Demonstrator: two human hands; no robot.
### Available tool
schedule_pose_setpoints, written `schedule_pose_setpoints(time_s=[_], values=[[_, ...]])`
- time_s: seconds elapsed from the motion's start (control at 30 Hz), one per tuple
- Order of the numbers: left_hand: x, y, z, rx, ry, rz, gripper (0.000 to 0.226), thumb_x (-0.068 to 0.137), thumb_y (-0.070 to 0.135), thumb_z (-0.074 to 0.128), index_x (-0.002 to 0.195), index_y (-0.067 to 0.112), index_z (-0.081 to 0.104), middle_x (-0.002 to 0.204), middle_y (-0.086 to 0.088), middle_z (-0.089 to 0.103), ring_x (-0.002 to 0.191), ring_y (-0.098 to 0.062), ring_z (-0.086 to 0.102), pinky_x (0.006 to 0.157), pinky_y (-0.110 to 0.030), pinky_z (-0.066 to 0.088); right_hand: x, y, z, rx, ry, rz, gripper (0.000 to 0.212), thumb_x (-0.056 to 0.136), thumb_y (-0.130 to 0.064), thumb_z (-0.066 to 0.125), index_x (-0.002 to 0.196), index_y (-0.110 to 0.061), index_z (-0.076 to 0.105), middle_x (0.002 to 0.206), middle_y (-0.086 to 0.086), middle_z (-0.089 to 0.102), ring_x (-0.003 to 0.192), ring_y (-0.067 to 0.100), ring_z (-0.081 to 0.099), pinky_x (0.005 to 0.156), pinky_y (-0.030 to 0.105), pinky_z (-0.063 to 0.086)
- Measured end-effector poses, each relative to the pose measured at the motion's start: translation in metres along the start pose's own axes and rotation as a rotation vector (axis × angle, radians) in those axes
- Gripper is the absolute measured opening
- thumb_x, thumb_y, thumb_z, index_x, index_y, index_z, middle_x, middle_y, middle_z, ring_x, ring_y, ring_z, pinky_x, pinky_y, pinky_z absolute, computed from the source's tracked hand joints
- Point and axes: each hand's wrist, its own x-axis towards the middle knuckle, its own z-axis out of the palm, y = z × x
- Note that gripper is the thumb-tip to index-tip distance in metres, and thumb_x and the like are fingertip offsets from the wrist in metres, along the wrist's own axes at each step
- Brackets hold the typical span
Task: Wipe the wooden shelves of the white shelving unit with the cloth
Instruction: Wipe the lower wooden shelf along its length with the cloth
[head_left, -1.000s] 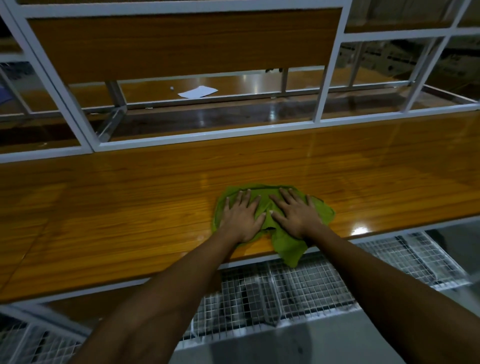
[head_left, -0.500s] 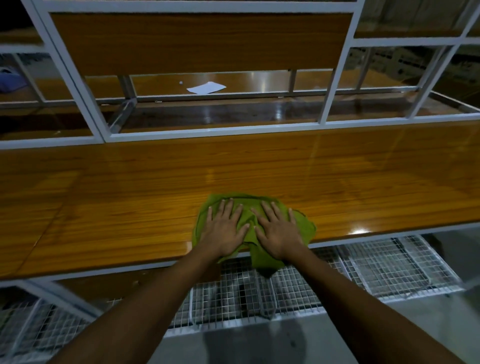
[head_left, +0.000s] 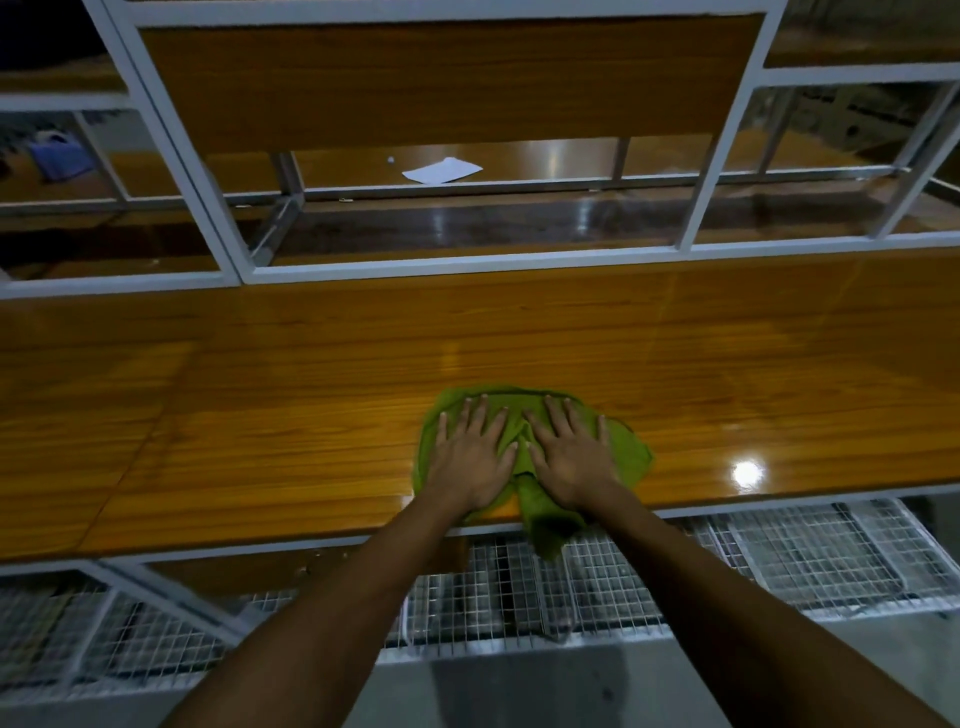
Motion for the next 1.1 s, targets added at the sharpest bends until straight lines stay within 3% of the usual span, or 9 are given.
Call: schedule_pose_setpoints(time_s=[0.1, 0.27, 0.53, 0.67, 0.8, 0.93, 1.1], values=[[-0.018, -0.018, 0.0, 0.011, 0.021, -0.041, 0.068, 0.098, 0.061, 0.015, 0.157, 0.027, 0.011, 0.165, -0.005, 0.001, 0.151, -0.024, -0.004, 0.121, -0.053, 0.0, -0.007, -0.021, 0.002, 0.017, -0.011, -0.073, 0.082, 0.08, -0.063, -0.014, 0.156, -0.038, 0.001, 0.166, 0.001, -0.006, 0.152, 0.024, -0.008, 0.116, 0.062, -0.008], [-0.048, -0.012, 0.001, 0.015, -0.018, -0.047, 0.074, 0.094, 0.065, 0.008, 0.157, 0.026, 0.002, 0.164, -0.007, -0.008, 0.151, -0.027, -0.011, 0.12, -0.056, -0.002, -0.037, -0.026, 0.008, 0.007, 0.002, -0.153, 0.08, 0.082, -0.063, -0.008, 0.156, -0.037, 0.011, 0.166, -0.002, -0.006, 0.152, 0.02, -0.01, 0.117, 0.056, -0.009], [-0.033, -0.044, -0.01, -0.026, -0.008, 0.007, 0.065, 0.098, 0.056, 0.016, 0.156, 0.027, 0.013, 0.165, -0.006, 0.001, 0.152, -0.026, -0.003, 0.12, -0.054, -0.001, -0.008, -0.053, 0.005, -0.006, -0.014, 0.0, 0.08, 0.081, -0.067, -0.011, 0.156, -0.041, 0.0, 0.166, 0.0, -0.003, 0.152, 0.023, -0.006, 0.116, 0.062, -0.005], [-0.042, -0.09, -0.013, -0.007, -0.014, -0.046, 0.065, 0.1, 0.058, 0.017, 0.157, 0.028, 0.009, 0.165, -0.004, -0.003, 0.152, -0.024, -0.005, 0.121, -0.053, -0.002, 0.006, -0.105, 0.008, 0.0, -0.03, -0.02, 0.066, 0.095, -0.06, 0.002, 0.157, -0.037, 0.002, 0.166, 0.002, -0.004, 0.152, 0.024, -0.007, 0.116, 0.063, -0.006], [-0.075, -0.118, -0.017, 0.001, -0.007, -0.079, 0.069, 0.098, 0.062, 0.013, 0.157, 0.028, 0.003, 0.164, -0.004, -0.01, 0.151, -0.024, -0.01, 0.12, -0.053, -0.002, -0.008, -0.141, 0.015, -0.003, -0.048, -0.108, 0.076, 0.085, -0.06, -0.011, 0.156, -0.035, 0.005, 0.165, 0.001, -0.01, 0.151, 0.024, -0.012, 0.117, 0.062, -0.008], [-0.092, -0.106, -0.013, -0.031, 0.008, -0.058, 0.073, 0.094, 0.066, 0.011, 0.157, 0.029, 0.0, 0.164, -0.005, -0.013, 0.15, -0.025, -0.015, 0.12, -0.054, -0.007, -0.031, -0.125, 0.015, -0.035, -0.01, -0.17, 0.097, 0.073, -0.072, -0.032, 0.156, -0.037, 0.004, 0.165, -0.001, -0.01, 0.151, 0.023, -0.012, 0.119, 0.055, -0.007], [-0.057, -0.082, -0.015, -0.01, -0.035, -0.01, 0.069, 0.097, 0.059, 0.015, 0.157, 0.026, 0.002, 0.164, -0.008, -0.011, 0.15, -0.028, -0.013, 0.119, -0.056, -0.007, -0.018, -0.094, 0.01, -0.056, 0.013, -0.076, 0.091, 0.071, -0.074, -0.033, 0.153, -0.042, -0.008, 0.165, -0.002, -0.01, 0.151, 0.021, -0.011, 0.12, 0.054, -0.003]])
